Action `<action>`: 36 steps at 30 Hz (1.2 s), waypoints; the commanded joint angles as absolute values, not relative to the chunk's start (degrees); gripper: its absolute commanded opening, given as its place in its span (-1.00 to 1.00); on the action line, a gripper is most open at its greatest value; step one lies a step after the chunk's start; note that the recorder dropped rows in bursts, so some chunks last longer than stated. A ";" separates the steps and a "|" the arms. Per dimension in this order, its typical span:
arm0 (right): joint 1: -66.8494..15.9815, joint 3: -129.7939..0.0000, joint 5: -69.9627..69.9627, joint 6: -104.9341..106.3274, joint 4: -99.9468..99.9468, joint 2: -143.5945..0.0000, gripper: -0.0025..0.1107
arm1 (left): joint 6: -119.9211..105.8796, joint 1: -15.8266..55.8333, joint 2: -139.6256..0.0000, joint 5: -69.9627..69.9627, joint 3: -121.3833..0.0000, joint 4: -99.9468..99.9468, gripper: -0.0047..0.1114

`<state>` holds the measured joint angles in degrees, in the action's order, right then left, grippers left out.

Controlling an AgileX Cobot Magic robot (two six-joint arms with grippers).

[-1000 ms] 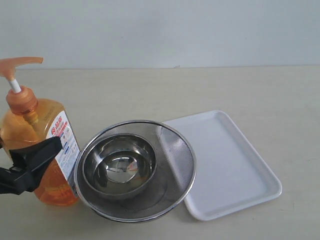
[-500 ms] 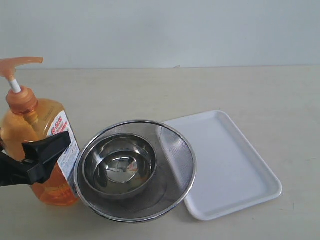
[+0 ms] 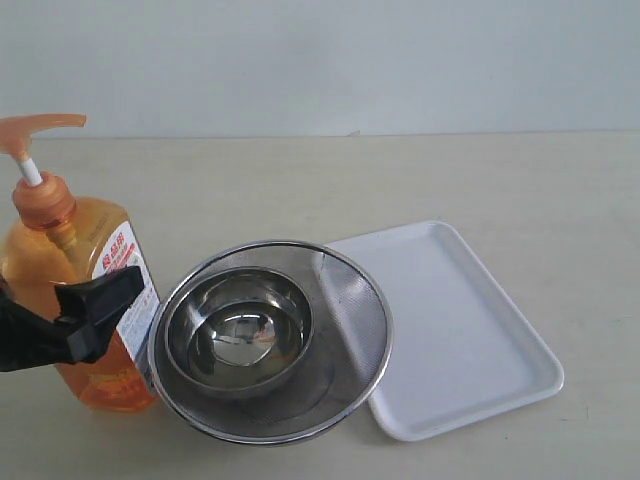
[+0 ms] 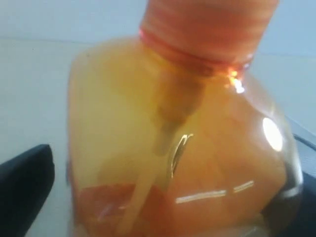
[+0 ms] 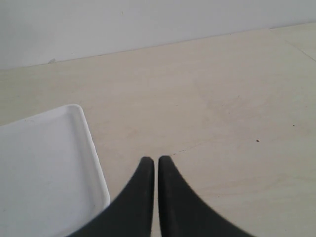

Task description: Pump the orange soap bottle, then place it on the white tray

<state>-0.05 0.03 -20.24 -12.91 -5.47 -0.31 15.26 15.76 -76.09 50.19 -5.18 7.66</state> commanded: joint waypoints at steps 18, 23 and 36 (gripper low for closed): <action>0.00 0.00 -19.92 -12.90 -5.76 0.00 -0.96 | 13.94 15.89 -78.98 55.23 -6.11 6.87 0.98; 0.00 0.00 -19.92 -12.90 -5.76 0.00 -0.96 | 13.81 15.89 -80.08 55.64 -6.11 6.60 0.98; 0.00 0.00 -19.92 -12.90 -5.76 0.00 -0.96 | 13.04 15.89 -82.94 60.24 -6.11 4.11 0.98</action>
